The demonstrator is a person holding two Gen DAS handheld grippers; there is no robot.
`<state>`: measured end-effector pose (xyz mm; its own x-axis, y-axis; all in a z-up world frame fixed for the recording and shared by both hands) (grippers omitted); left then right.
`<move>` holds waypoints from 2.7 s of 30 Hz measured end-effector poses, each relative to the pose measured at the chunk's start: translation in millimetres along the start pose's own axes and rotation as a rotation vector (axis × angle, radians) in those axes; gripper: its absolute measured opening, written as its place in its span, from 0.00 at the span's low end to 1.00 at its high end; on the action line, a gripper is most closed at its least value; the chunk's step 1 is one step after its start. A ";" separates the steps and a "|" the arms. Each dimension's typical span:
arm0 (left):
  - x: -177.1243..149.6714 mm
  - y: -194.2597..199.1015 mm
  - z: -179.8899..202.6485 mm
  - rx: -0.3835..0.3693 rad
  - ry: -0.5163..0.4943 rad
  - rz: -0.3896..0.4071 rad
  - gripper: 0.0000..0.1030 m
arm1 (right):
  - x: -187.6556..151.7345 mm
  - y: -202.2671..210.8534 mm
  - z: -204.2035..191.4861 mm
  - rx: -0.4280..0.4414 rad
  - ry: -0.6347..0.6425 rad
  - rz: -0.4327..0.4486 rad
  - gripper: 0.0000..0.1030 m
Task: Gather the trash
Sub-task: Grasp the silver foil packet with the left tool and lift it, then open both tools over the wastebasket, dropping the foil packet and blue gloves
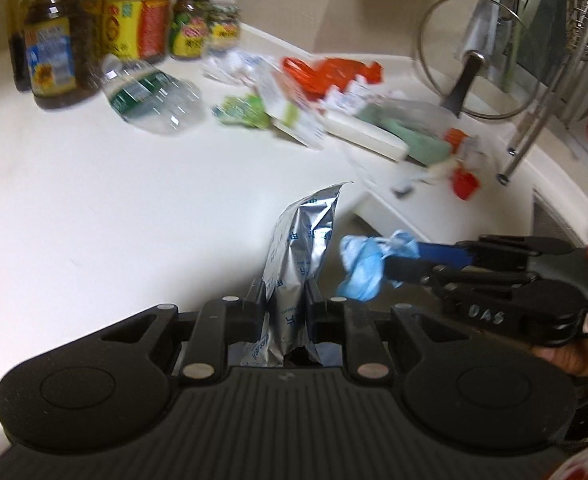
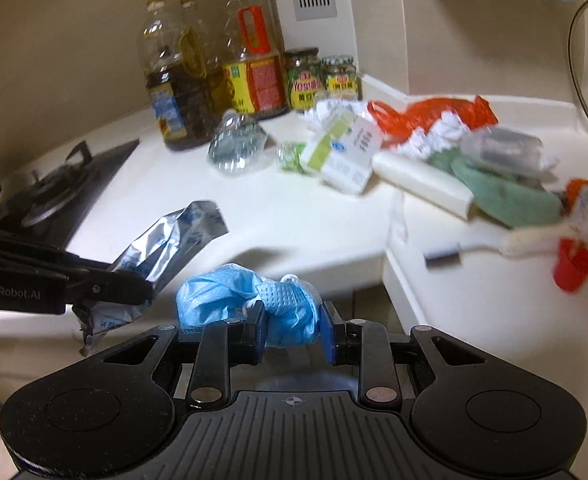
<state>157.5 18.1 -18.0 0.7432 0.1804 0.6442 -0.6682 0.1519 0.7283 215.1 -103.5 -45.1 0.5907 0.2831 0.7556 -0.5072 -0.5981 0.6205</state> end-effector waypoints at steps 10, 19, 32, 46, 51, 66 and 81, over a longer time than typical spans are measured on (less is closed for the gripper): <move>-51.8 -32.0 22.4 -0.003 0.014 -0.117 0.17 | -71.0 -9.6 9.1 -0.088 0.067 -0.152 0.27; -86.2 -85.5 2.9 0.029 0.069 -0.236 0.17 | -113.2 -40.7 5.3 -0.174 0.087 -0.212 0.27; -102.4 -130.0 3.2 0.030 0.077 -0.320 0.17 | -124.5 -64.6 15.9 -0.194 0.013 -0.230 0.27; -103.8 -145.6 2.8 0.031 0.080 -0.340 0.18 | -129.9 -82.6 23.5 -0.226 -0.021 -0.286 0.27; -103.6 -146.5 2.7 0.041 0.097 -0.320 0.38 | -132.7 -86.0 28.0 -0.229 -0.031 -0.299 0.27; -109.5 -131.2 -9.2 0.085 0.121 -0.325 0.41 | -134.8 -90.0 28.6 -0.219 -0.028 -0.301 0.27; -110.1 -120.7 -10.4 0.094 0.114 -0.312 0.44 | -134.9 -89.9 29.6 -0.231 -0.054 -0.306 0.67</move>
<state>155.9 -10.0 -179.3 0.8990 0.2477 0.3611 -0.3997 0.1278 0.9077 199.6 -110.1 -209.0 0.7655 0.3788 0.5201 -0.4267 -0.3061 0.8510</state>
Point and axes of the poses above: each gripper's, at about its wrist camera, not at the fingertips, and y roughly against the way its jaws point, z to its right, x to its top, the point moved 5 cm from there along -y, roughly the way its jaws point, and after that the axes turned 2 degrees about -y, right-handed, at the moved point
